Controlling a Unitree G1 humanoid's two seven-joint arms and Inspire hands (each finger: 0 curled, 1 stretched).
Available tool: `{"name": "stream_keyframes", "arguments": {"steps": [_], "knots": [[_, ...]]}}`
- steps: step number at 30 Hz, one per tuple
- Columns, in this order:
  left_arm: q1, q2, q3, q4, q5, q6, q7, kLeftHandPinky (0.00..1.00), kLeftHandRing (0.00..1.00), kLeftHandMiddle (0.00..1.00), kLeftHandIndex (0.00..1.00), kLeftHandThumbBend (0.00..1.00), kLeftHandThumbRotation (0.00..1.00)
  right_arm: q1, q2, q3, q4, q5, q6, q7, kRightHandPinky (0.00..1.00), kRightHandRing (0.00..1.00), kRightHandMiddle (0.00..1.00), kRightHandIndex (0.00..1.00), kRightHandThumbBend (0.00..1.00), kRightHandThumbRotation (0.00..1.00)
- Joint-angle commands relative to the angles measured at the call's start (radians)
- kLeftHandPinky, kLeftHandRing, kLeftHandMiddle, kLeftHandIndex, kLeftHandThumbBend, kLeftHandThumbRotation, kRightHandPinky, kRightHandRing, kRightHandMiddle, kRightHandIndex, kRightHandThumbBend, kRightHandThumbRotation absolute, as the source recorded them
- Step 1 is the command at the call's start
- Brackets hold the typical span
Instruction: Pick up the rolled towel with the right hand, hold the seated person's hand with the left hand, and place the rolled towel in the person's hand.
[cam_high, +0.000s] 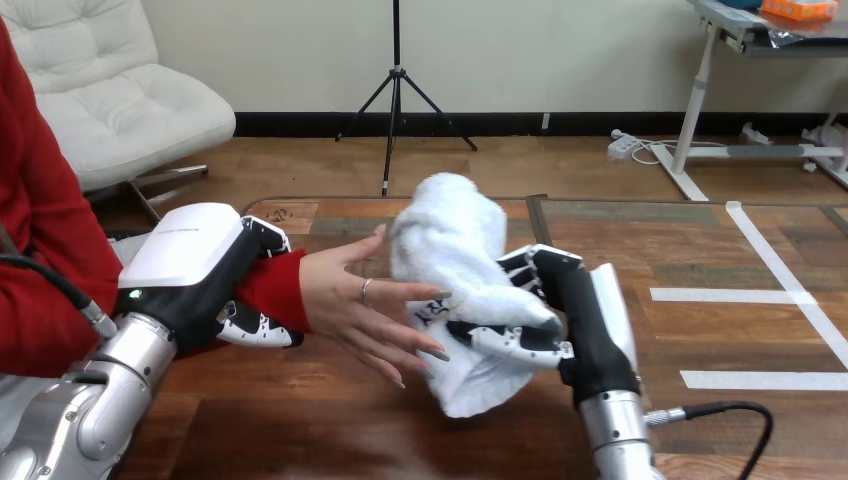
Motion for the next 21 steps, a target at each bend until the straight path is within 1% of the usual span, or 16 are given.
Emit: {"name": "stream_keyframes", "arguments": {"steps": [1, 9, 12, 21], "knots": [[-0.171, -0.010, 0.056, -0.123, -0.039, -0.035, 0.041, 0.31, 0.35, 0.38, 0.38, 0.75, 0.00, -0.136, 0.022, 0.011, -0.099, 0.002, -0.058, -0.001, 0.29, 0.34, 0.39, 0.45, 0.73, 0.00], [-0.170, -0.012, 0.053, -0.122, -0.038, -0.035, 0.043, 0.31, 0.35, 0.38, 0.39, 0.76, 0.00, -0.141, 0.043, 0.021, -0.102, 0.006, -0.062, 0.011, 0.29, 0.34, 0.40, 0.44, 0.73, 0.00], [-0.170, -0.012, 0.053, -0.121, -0.036, -0.034, 0.044, 0.31, 0.35, 0.38, 0.39, 0.76, 0.00, -0.143, 0.050, 0.026, -0.106, 0.000, -0.059, 0.005, 0.29, 0.34, 0.40, 0.44, 0.73, 0.00], [-0.167, -0.014, 0.053, -0.121, -0.033, -0.033, 0.049, 0.31, 0.35, 0.38, 0.39, 0.77, 0.00, -0.140, 0.069, 0.042, -0.121, -0.006, -0.058, 0.012, 0.28, 0.33, 0.39, 0.44, 0.73, 0.00]]}}
